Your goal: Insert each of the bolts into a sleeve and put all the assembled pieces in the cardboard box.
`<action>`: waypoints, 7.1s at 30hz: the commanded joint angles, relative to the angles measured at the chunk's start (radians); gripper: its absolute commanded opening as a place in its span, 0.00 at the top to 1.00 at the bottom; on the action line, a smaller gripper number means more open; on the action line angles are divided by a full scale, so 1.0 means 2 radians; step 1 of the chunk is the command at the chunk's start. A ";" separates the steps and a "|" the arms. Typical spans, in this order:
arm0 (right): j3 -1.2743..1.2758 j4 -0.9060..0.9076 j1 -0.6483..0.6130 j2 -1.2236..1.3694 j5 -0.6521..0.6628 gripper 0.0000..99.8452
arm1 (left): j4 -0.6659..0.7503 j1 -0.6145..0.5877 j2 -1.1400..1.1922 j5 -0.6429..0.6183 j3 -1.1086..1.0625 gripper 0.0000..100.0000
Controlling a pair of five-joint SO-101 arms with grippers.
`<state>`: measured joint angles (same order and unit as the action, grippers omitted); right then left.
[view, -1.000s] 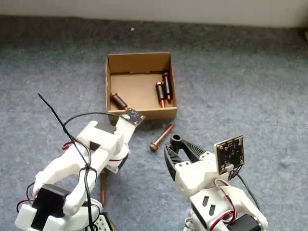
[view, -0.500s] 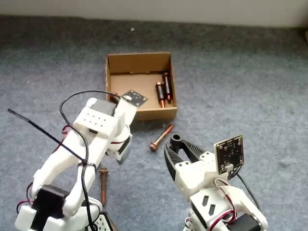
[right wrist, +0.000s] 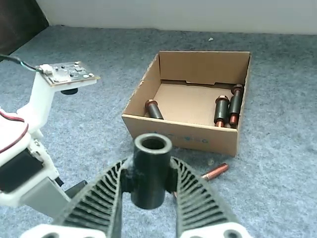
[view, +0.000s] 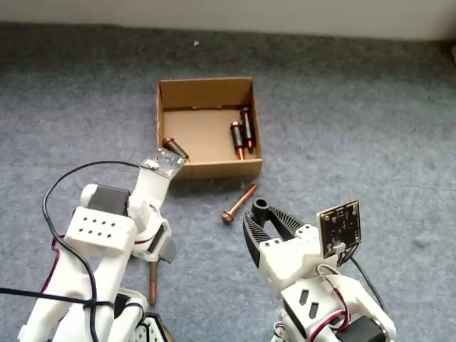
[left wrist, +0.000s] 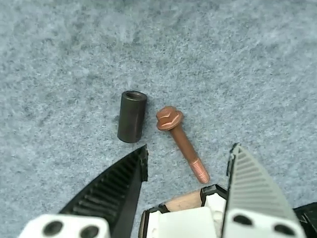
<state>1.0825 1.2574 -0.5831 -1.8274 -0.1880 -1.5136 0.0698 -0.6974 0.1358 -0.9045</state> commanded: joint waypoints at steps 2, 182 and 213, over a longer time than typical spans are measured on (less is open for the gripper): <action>-0.001 0.000 -0.004 -0.001 0.006 1.00 | 0.057 -0.040 0.009 0.007 -0.040 0.72; 0.161 -0.236 0.003 0.041 0.115 0.99 | 0.211 -0.131 -0.419 -0.061 -0.238 1.00; -0.230 -0.563 0.047 0.850 0.120 0.99 | 0.291 -0.144 -0.419 -0.061 -0.299 0.99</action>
<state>0.6790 0.1849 -0.5079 -0.1488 0.0407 -0.9490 -0.2094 -1.5275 0.0069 -1.5075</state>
